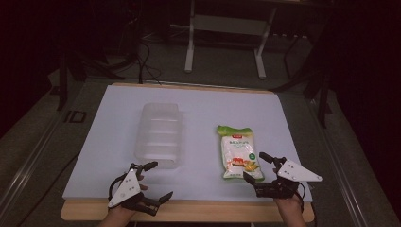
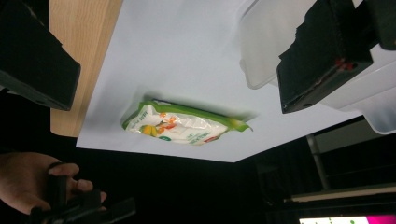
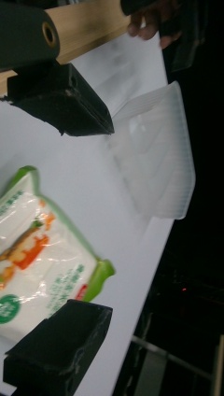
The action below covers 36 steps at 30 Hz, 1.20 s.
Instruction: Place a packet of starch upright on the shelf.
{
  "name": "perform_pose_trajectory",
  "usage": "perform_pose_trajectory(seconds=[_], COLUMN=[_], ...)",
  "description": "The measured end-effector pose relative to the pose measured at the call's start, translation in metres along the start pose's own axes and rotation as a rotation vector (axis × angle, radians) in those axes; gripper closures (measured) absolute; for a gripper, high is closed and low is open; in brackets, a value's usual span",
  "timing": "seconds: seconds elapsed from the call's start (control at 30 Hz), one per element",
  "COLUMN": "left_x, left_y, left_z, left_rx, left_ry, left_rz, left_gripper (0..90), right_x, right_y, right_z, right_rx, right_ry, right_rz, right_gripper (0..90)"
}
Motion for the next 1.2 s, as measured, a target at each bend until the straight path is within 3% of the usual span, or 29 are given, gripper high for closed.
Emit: perform_pose_trajectory(seconds=[0.17, 0.33, 0.5, 0.57, 0.73, 0.9, 1.1, 1.2], left_x=[0.000, 0.000, 0.000, 0.000, 0.000, -0.001, -0.001, -0.001], left_y=[0.000, 0.000, -0.001, 0.000, 0.000, 0.000, 0.001, 0.001], left_z=[-0.001, -0.001, 0.000, -0.001, -0.001, 0.000, 0.000, 0.000], left_rx=[0.000, 0.004, 0.007, 0.006, -0.001, -0.004, -0.011, -0.013], left_ry=[0.001, 0.000, -0.001, -0.007, -0.013, -0.016, -0.012, -0.014], left_rz=[0.001, 0.003, 0.003, 0.002, 0.003, 0.004, 0.009, 0.012], left_gripper=[0.0, 0.0, 0.0, 0.0, 0.0, 0.0, 0.0, 0.0], right_x=[0.017, 0.032, 0.047, 0.053, 0.066, 0.073, 0.074, 0.072], right_y=[-0.004, -0.006, -0.002, 0.001, 0.008, 0.016, 0.031, 0.038], right_z=[-0.001, -0.005, -0.012, -0.018, -0.034, -0.054, -0.073, -0.084], right_rx=[0.026, 0.019, -0.026, -0.068, -0.091, -0.158, -0.191, -0.185], right_ry=[0.005, -0.029, -0.058, -0.047, -0.041, -0.036, -0.013, 0.009], right_rz=[-0.047, -0.062, -0.083, -0.083, -0.086, -0.063, -0.033, -0.032], right_gripper=[10.4, 10.3, 9.9, 9.9, 9.9, 9.9, 10.0, 10.0])
Point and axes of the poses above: each handheld gripper's, and its own axes: y roughly forward along the jaws, x roughly out of its top, z roughly to its left, the point moved 3 cm from there along y, roughly forward along the jaws, and after that the axes turned 1 degree about x, right-handed, at the moved point
